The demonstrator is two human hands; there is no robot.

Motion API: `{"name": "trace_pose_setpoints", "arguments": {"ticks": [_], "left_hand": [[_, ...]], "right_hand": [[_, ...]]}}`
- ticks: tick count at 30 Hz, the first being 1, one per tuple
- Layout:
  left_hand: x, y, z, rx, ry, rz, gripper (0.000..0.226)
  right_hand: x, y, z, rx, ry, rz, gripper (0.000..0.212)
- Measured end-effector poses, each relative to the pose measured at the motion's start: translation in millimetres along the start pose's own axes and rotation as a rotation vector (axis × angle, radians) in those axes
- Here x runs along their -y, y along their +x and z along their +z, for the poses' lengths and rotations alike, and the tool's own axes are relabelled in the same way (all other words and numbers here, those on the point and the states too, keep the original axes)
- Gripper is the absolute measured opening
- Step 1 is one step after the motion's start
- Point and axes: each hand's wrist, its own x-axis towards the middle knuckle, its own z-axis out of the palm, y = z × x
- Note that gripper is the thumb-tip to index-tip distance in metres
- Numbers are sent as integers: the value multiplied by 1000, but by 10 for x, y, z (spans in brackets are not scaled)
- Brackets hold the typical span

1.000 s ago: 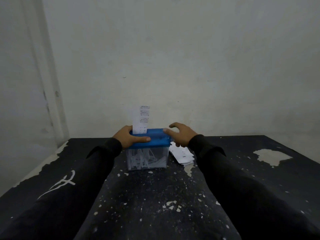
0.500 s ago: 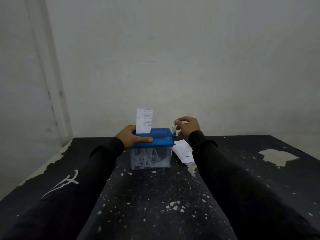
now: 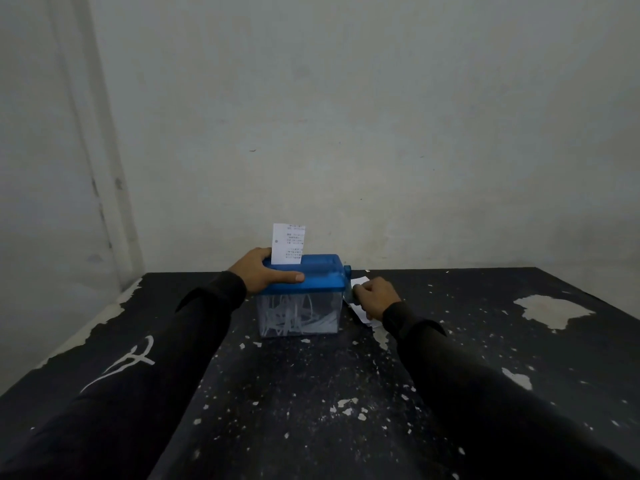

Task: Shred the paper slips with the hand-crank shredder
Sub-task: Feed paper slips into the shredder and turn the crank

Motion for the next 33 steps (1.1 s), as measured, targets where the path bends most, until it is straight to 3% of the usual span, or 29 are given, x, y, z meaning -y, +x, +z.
{"name": "trace_pose_setpoints", "arguments": {"ticks": [4,8,12,17,21,27,31,33], "left_hand": [[-17,-15,-14,-8,-6,-5,108],[-29,-2,-13,-4,-1,0,103],[-63,-23,-4,9,13,13,99],[-67,-39,1,11,4,29,95],[-60,-43,1,17,5,49,96],[-7,8,11,9,18,13,60],[6,9,-1,14,10,28,85],[1,-3,-1,12,14,32,83]], "right_hand": [[-35,-133,12,-61,150,-76,39],[197,-188,-118,-112,393,-57,28],[503,-169,-286,-36,580,-87,33],[654,74,-335,-43,470,-94,25],[640,258,-277,-183,396,-123,25],[553,441,-181,-253,213,-137,17],[578,448,-217,-225,171,-122,21],[618,461,-255,-223,123,-114,23]]}}
